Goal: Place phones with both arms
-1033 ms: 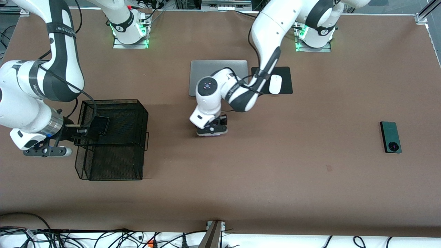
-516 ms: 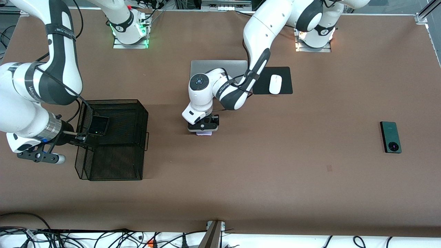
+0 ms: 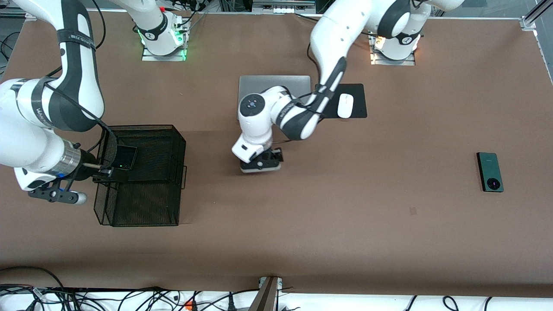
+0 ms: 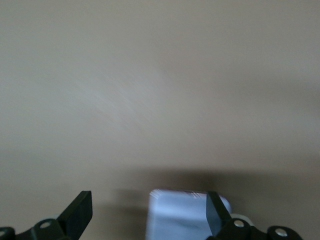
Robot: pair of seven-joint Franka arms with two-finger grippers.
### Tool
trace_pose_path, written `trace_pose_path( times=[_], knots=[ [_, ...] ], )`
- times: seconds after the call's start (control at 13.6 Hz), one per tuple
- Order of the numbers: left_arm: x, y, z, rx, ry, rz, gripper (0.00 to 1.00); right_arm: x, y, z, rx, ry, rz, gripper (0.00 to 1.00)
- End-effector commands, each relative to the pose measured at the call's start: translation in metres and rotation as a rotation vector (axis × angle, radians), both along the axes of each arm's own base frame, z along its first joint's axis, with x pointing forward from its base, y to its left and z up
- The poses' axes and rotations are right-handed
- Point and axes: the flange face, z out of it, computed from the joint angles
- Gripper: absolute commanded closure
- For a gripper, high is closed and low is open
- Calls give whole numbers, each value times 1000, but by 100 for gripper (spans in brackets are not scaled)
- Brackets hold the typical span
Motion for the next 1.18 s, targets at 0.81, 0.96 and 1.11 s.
trace_pose_path(
  times=[0.81,0.96,1.11],
  knots=[
    [68,457,140,57,212,-243,0,-104,383,-165,-86,-46,150,0],
    [72,528,143,55,216,-297,0,-112,394,-193,-84,-47,218,0],
    [74,587,141,48,215,-310,0,-110,389,-206,-85,-58,315,0]
  ],
)
